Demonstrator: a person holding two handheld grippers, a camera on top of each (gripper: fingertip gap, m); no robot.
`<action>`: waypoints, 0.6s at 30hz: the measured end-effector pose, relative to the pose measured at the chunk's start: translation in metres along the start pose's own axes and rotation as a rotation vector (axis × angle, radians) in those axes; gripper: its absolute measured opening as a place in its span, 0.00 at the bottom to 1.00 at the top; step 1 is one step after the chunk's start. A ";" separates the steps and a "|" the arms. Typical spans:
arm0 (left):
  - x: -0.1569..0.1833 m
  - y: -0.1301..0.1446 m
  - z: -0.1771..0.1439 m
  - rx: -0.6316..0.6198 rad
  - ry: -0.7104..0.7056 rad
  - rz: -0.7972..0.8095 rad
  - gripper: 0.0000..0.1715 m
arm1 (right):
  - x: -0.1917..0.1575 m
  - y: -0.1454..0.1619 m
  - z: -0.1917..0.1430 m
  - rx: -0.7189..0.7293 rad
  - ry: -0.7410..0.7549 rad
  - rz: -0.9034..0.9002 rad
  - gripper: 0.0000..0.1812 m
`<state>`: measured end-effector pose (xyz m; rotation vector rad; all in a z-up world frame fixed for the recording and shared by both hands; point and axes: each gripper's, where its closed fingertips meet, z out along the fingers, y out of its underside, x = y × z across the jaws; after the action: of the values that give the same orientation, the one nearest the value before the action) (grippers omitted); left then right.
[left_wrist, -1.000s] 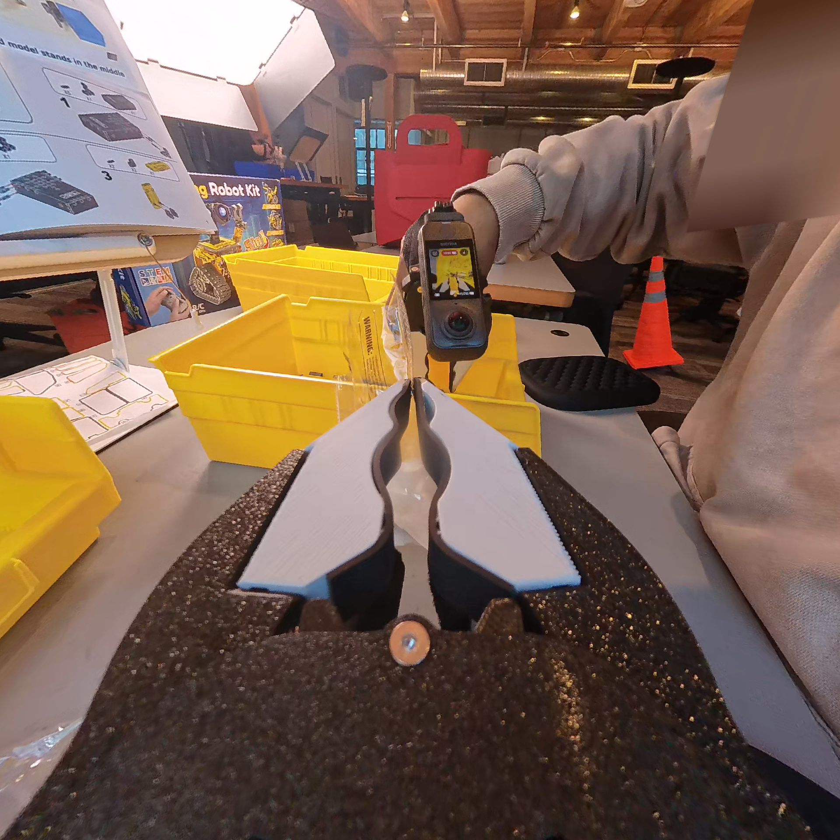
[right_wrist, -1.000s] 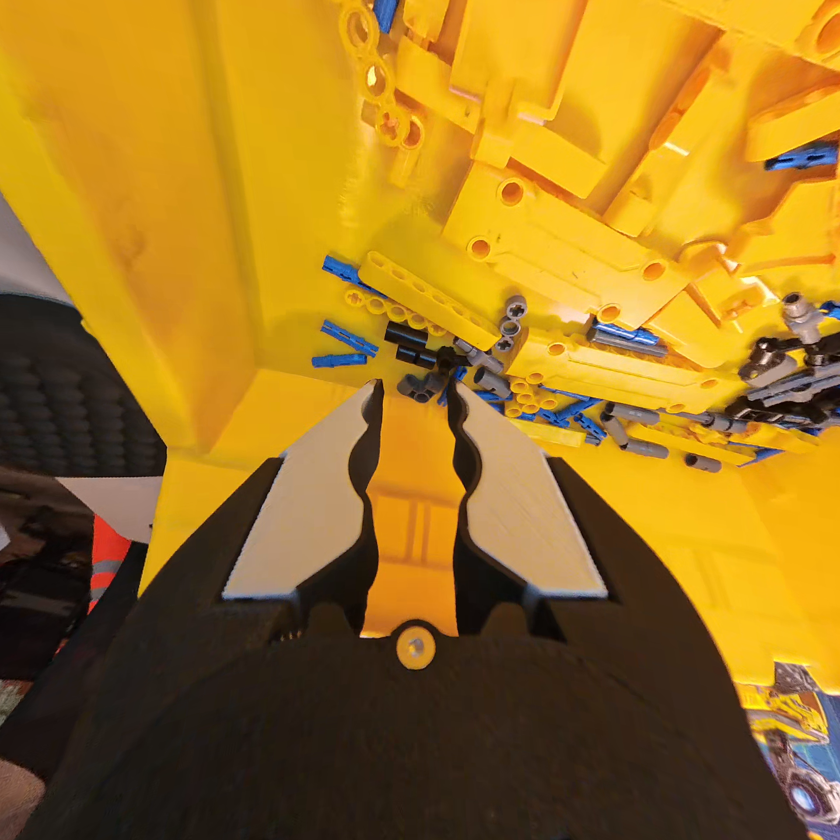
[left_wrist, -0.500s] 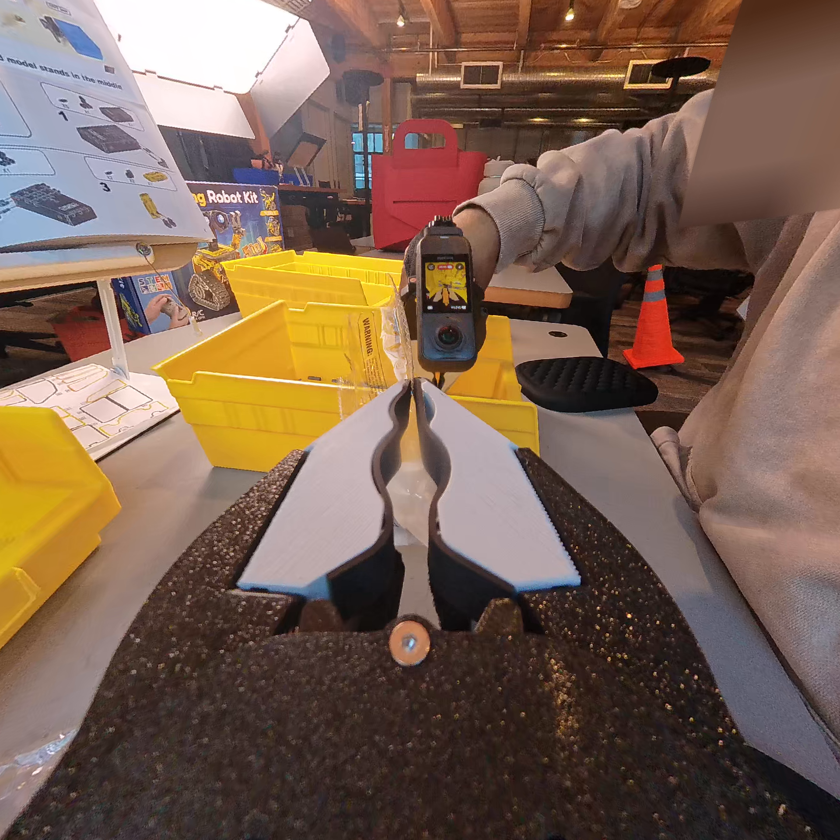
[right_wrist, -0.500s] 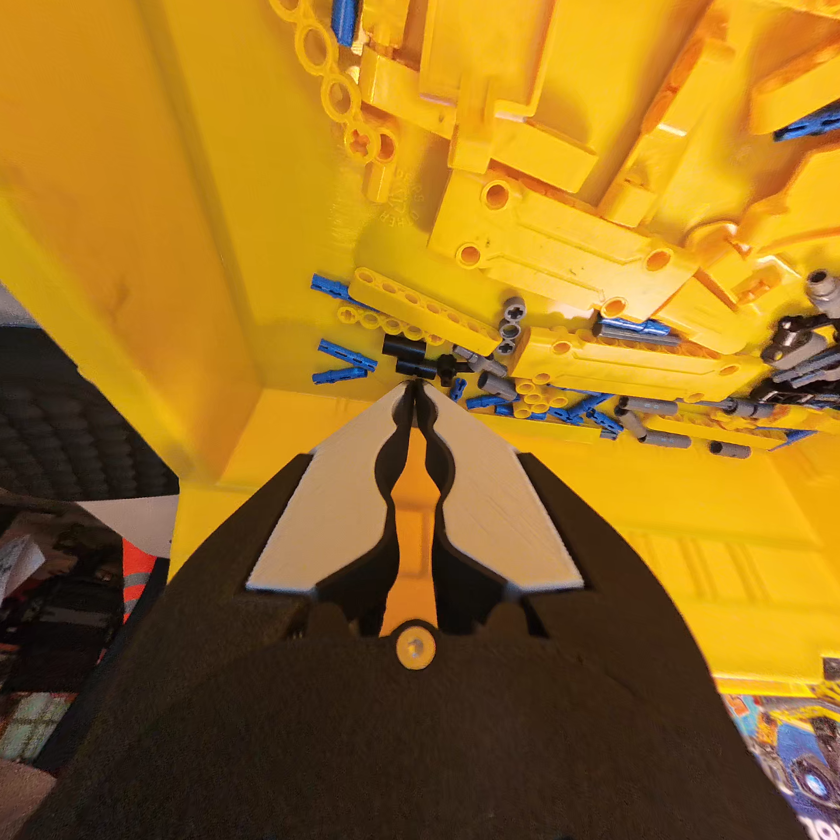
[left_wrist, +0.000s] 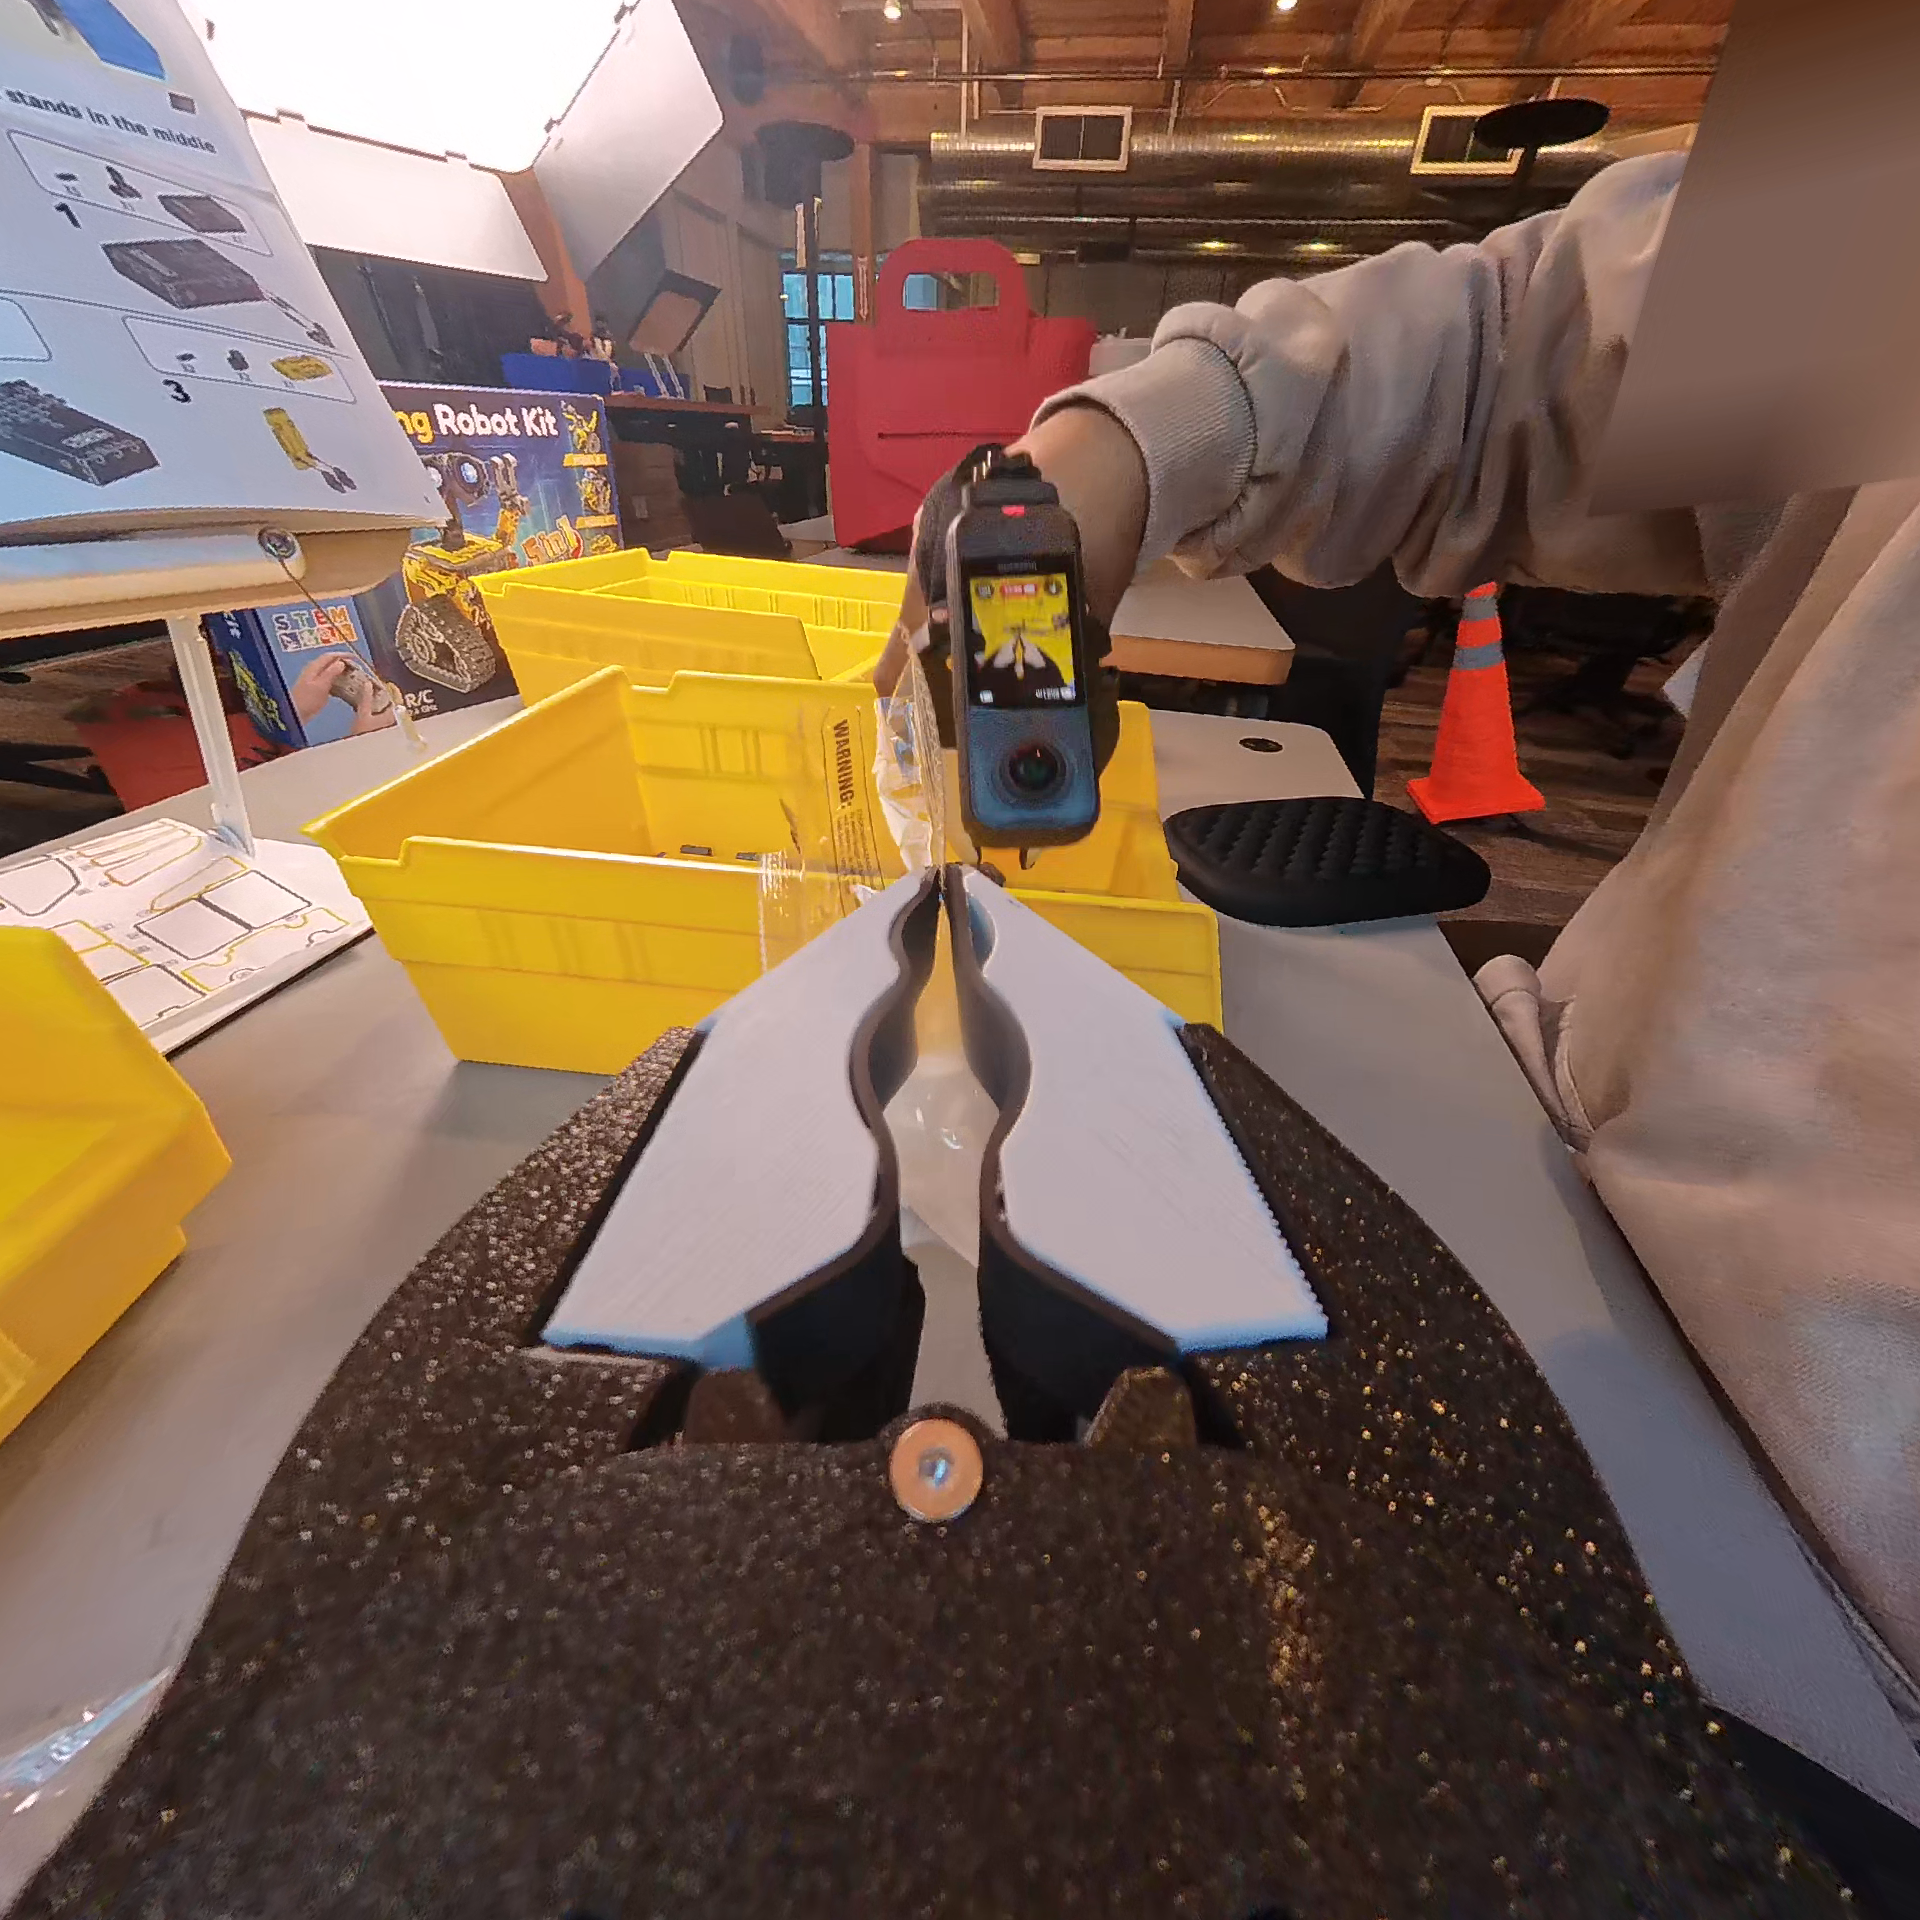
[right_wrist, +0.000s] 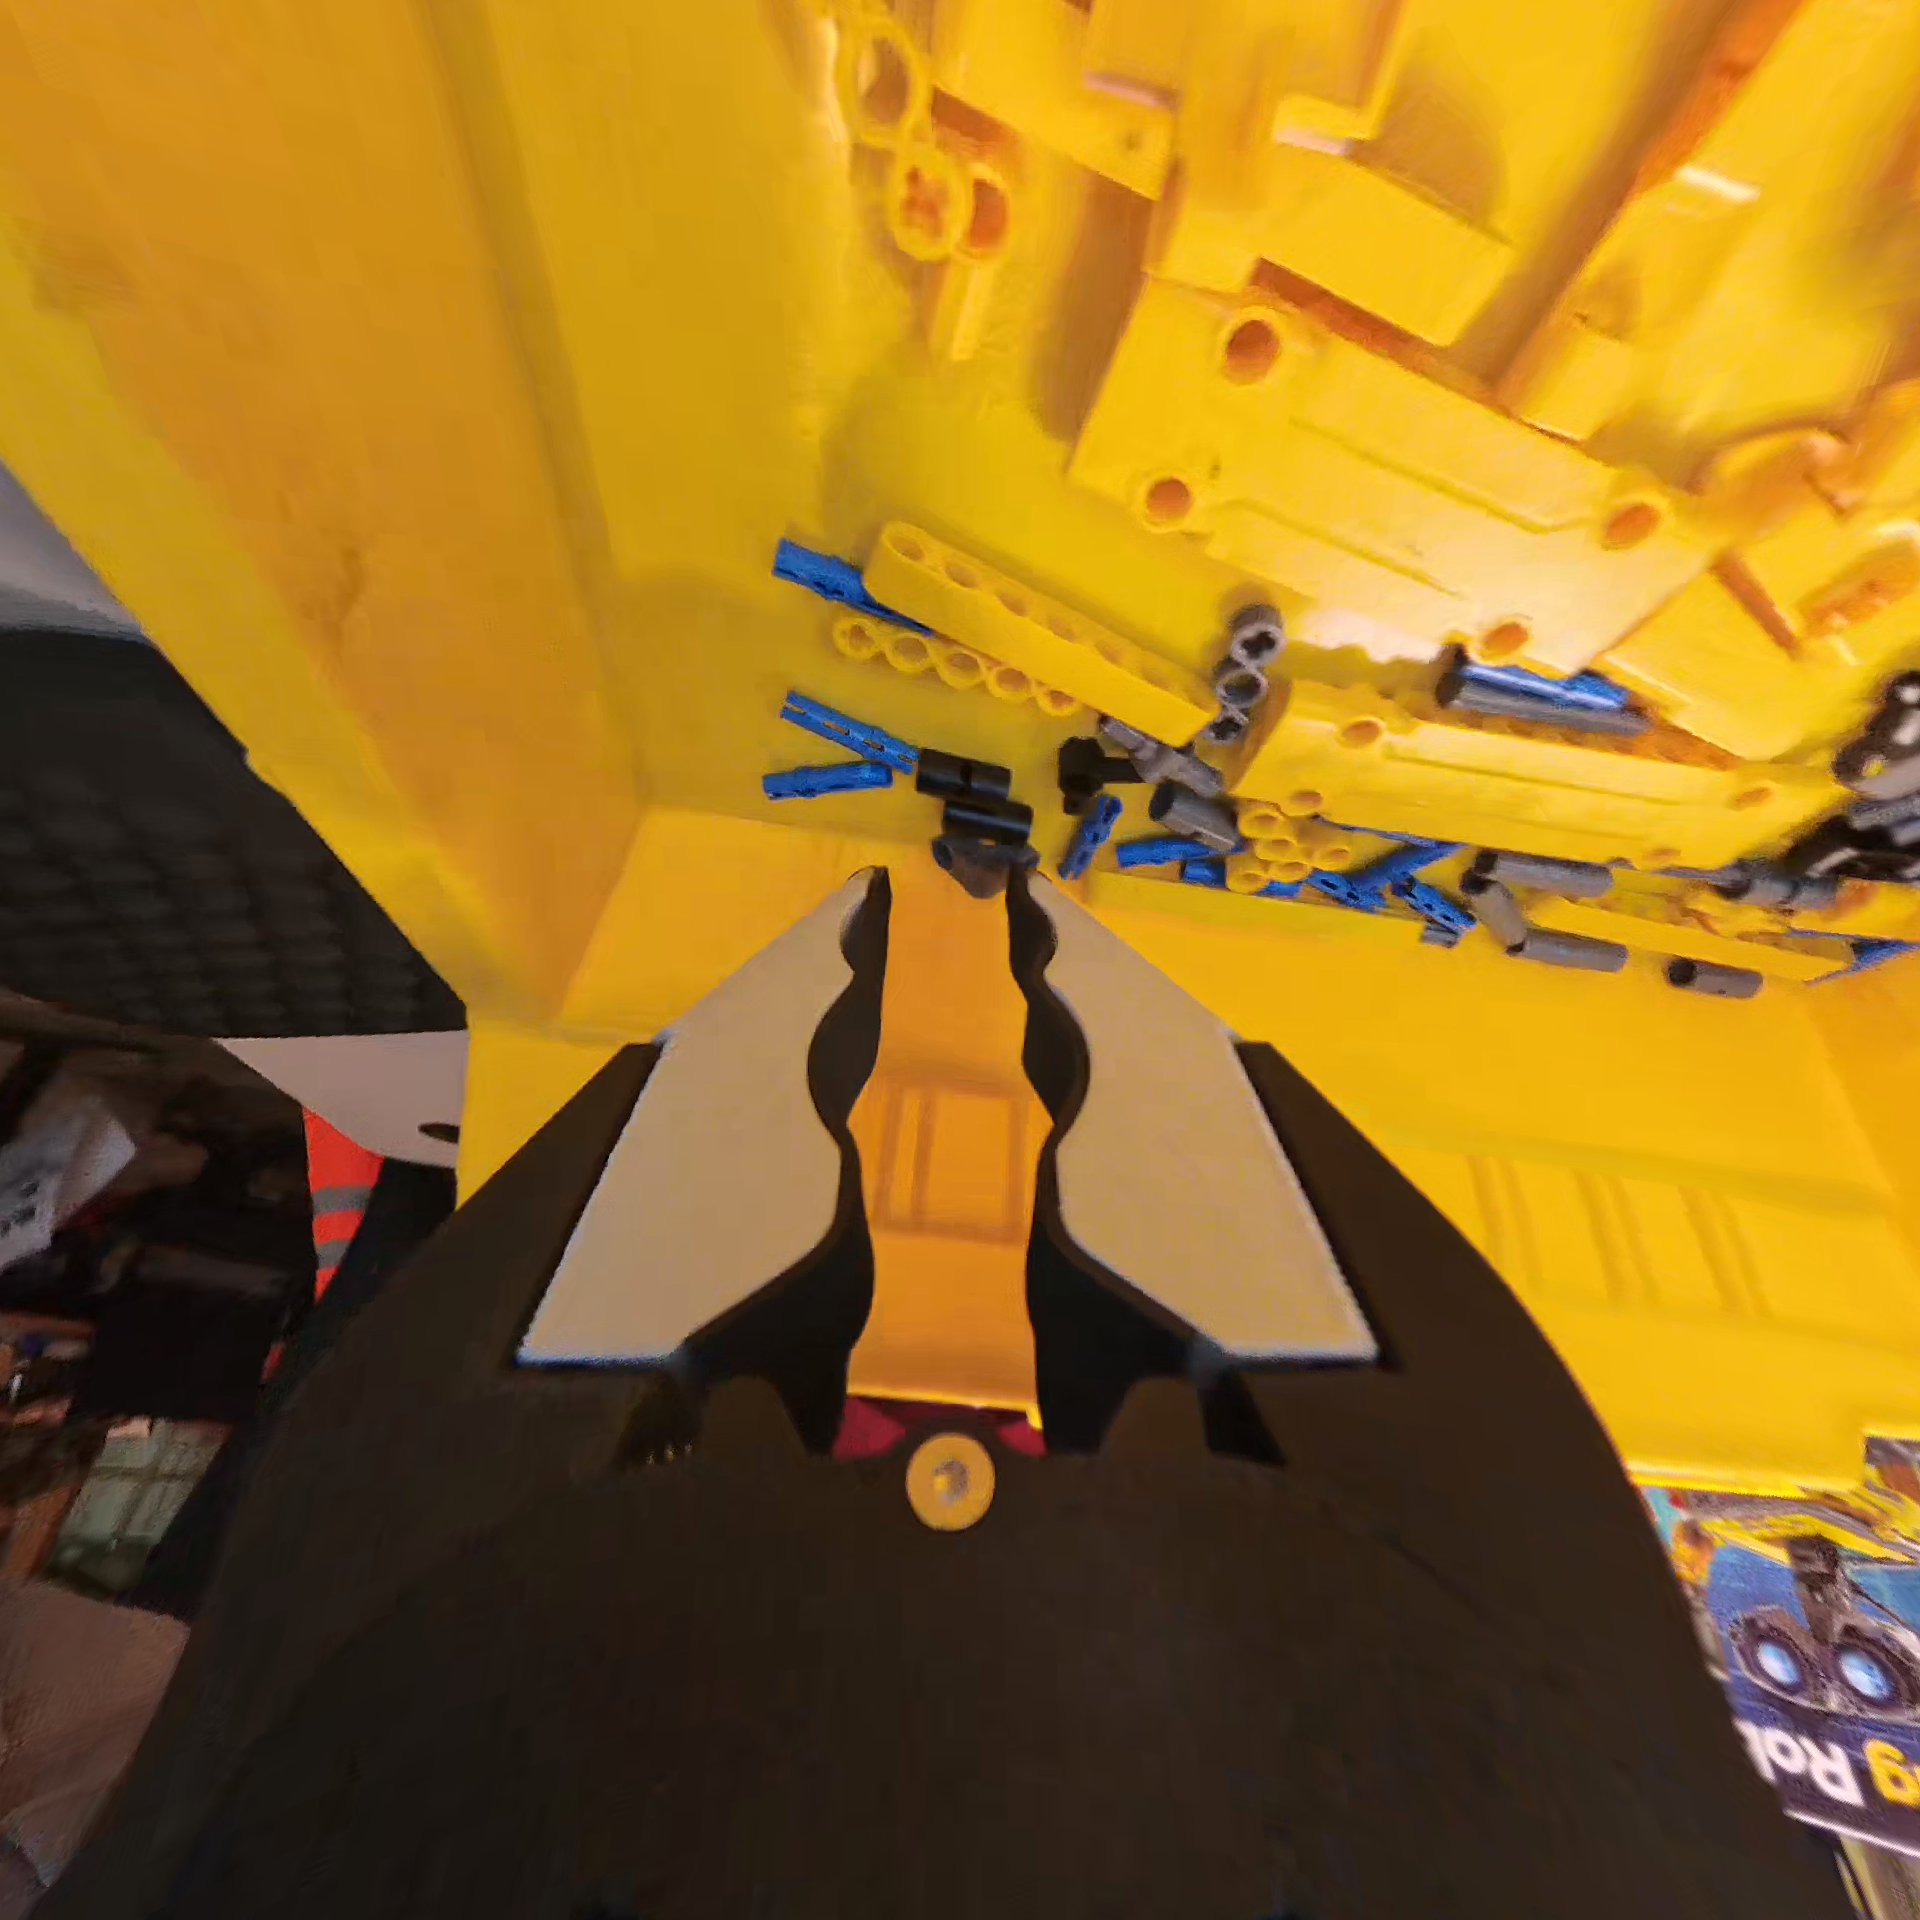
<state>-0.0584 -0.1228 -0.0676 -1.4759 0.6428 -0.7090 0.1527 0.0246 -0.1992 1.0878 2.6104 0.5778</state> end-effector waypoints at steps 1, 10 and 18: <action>0.000 0.000 0.000 0.000 0.000 0.000 0.00 | 0.000 0.002 0.006 -0.047 0.007 -0.009 0.13; 0.001 0.000 0.000 0.002 0.005 -0.001 0.00 | 0.010 0.007 -0.004 0.023 0.017 0.023 0.09; 0.001 0.004 0.002 -0.002 0.017 -0.018 0.00 | 0.031 -0.059 -0.193 1.012 0.128 0.060 0.09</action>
<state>-0.0562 -0.1222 -0.0711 -1.4802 0.6437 -0.7360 0.0218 -0.0412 -0.0573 1.3778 3.0068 -0.8051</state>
